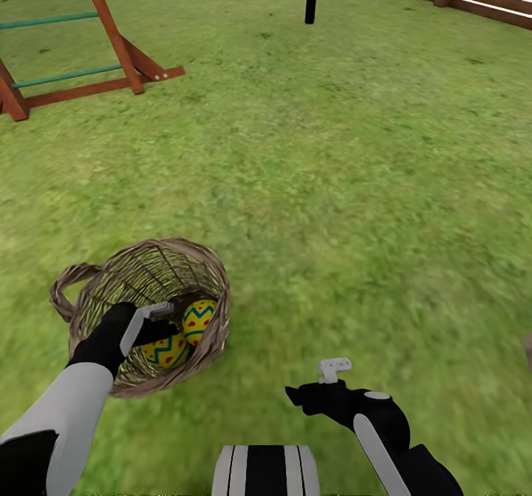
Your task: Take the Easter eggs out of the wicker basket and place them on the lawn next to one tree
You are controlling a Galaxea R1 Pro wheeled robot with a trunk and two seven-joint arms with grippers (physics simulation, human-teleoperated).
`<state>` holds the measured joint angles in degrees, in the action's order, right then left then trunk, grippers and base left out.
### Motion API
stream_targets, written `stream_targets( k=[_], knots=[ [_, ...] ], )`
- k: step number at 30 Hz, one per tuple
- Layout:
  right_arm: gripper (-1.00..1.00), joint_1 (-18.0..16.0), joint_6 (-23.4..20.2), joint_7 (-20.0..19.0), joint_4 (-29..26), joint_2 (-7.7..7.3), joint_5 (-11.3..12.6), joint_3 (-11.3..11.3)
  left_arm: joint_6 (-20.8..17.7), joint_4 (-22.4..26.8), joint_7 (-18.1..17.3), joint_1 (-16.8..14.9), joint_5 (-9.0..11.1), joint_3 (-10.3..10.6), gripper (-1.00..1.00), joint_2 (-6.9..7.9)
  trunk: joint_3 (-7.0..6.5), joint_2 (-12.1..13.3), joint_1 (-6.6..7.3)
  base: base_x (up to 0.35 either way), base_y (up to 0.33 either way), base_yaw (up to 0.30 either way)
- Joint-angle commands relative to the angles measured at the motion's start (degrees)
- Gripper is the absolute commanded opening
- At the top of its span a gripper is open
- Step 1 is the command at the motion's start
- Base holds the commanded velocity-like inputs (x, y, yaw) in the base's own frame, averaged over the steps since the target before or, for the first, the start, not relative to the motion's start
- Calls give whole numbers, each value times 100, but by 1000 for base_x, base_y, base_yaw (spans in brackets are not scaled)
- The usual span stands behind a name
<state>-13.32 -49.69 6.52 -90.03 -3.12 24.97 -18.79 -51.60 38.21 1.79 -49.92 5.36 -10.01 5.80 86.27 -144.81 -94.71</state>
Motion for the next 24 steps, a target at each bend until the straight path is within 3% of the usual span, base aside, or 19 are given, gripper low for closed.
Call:
stream_targets(
  k=[1, 6, 7, 24],
  knots=[
    [100, -4, -14, 60, -6, -5, 60, -11, -22, -136, 15, 3, -9, -9, 100, 0, 5, -1, 0, 0, 0, 0],
    [100, -3, -14, 60, -6, -5, 60, -11, -19, -134, 14, 5, -7, -10, 100, 0, 5, -1, 0, 0, 0, 0],
    [100, -3, -14, 60, -6, -5, 60, -11, -18, -135, 14, 6, -7, -10, -100, 0, 5, -1, 0, 0, 0, 0],
    [100, -4, -14, 60, -6, -5, 60, -4, -17, -130, 24, 9, -8, -1, -100, 0, 5, -1, 0, 0, 0, 0]
  ],
)
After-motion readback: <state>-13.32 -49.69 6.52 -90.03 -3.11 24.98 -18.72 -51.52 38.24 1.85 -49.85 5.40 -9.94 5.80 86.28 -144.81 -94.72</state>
